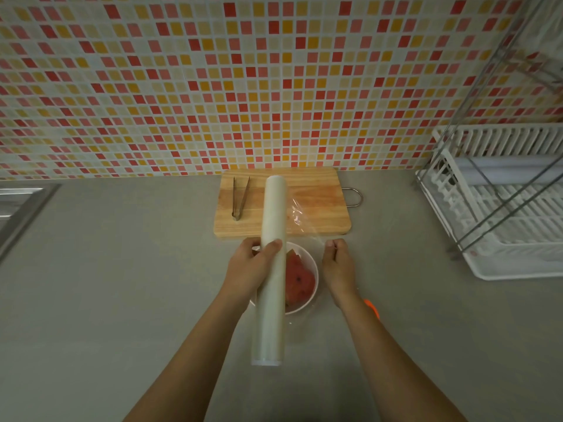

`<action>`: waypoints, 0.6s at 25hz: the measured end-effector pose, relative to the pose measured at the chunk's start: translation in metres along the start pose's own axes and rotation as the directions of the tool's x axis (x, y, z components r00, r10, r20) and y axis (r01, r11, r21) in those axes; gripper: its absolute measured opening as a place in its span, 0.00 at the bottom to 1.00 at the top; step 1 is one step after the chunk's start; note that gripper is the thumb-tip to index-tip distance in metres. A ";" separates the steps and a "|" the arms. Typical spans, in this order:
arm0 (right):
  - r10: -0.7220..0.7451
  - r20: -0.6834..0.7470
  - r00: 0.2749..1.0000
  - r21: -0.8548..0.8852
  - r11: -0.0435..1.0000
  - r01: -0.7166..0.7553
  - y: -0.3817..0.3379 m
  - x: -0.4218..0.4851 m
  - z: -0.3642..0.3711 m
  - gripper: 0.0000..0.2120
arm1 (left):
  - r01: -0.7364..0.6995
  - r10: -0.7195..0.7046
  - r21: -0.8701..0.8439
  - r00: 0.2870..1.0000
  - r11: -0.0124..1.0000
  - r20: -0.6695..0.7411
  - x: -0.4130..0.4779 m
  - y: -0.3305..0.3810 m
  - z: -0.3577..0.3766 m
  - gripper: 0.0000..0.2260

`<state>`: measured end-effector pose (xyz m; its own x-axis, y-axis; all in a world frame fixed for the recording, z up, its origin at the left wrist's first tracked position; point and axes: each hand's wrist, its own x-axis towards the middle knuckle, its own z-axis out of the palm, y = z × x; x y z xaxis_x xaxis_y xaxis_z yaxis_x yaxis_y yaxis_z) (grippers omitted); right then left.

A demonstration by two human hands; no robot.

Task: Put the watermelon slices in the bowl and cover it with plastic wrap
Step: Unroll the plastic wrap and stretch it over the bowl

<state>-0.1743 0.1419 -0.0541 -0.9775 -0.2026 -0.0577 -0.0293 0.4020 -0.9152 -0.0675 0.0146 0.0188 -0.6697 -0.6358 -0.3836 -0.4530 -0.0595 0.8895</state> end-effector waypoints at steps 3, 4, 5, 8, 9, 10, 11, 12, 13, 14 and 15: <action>-0.009 0.000 1.000 -0.030 0.999 0.009 0.004 -0.004 0.002 0.11 | -0.015 0.015 0.043 1.000 0.999 -0.005 0.000 -0.004 -0.004 0.16; -0.015 -0.001 1.000 -0.033 0.999 0.014 0.005 -0.004 0.002 0.11 | -0.007 0.007 0.050 1.000 0.999 0.001 0.000 -0.006 -0.005 0.17; -0.013 0.000 1.000 -0.035 0.999 0.013 0.006 -0.004 0.003 0.10 | 0.009 -0.010 0.045 1.000 0.999 0.012 0.000 -0.008 -0.006 0.18; 0.004 0.028 1.000 -0.028 1.000 -0.003 0.008 -0.003 0.004 0.10 | 0.034 -0.036 0.057 0.999 0.998 0.031 -0.002 -0.011 -0.007 0.21; 0.001 0.029 1.000 -0.022 1.000 0.000 0.009 -0.003 0.004 0.10 | 0.024 -0.026 0.091 0.999 0.996 0.022 -0.002 -0.013 -0.007 0.23; -0.004 0.028 1.000 -0.016 1.000 0.004 0.011 -0.004 0.005 0.10 | 0.013 -0.014 0.118 1.000 0.993 0.002 -0.001 -0.015 -0.007 0.23; -0.001 0.027 1.000 -0.009 1.000 0.002 0.012 -0.005 0.006 0.10 | 0.003 0.001 0.131 1.000 0.991 -0.025 0.001 -0.016 -0.008 0.23; 0.006 0.026 1.000 -0.004 1.000 -0.006 0.012 -0.005 0.007 0.10 | -0.010 0.017 0.131 0.999 0.991 -0.051 0.002 -0.016 -0.008 0.22; 0.017 0.023 1.000 -0.005 1.000 -0.017 0.012 -0.004 0.008 0.10 | -0.022 0.031 0.127 0.997 0.992 -0.072 0.003 -0.016 -0.008 0.21; 0.027 0.020 0.999 -0.009 1.000 -0.027 0.011 -0.002 0.007 0.10 | -0.034 0.045 0.128 0.996 0.991 -0.083 0.004 -0.017 -0.007 0.20; 0.036 0.019 0.999 -0.013 0.999 -0.036 0.011 0.002 0.004 0.10 | -0.049 0.061 0.145 0.994 0.988 -0.085 0.005 -0.017 -0.006 0.19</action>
<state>-0.1751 0.1421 -0.0663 -0.9738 -0.2049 -0.0983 0.0030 0.4208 -0.9071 -0.0597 0.0081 0.0032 -0.6437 -0.7016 -0.3057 -0.5006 0.0839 0.8616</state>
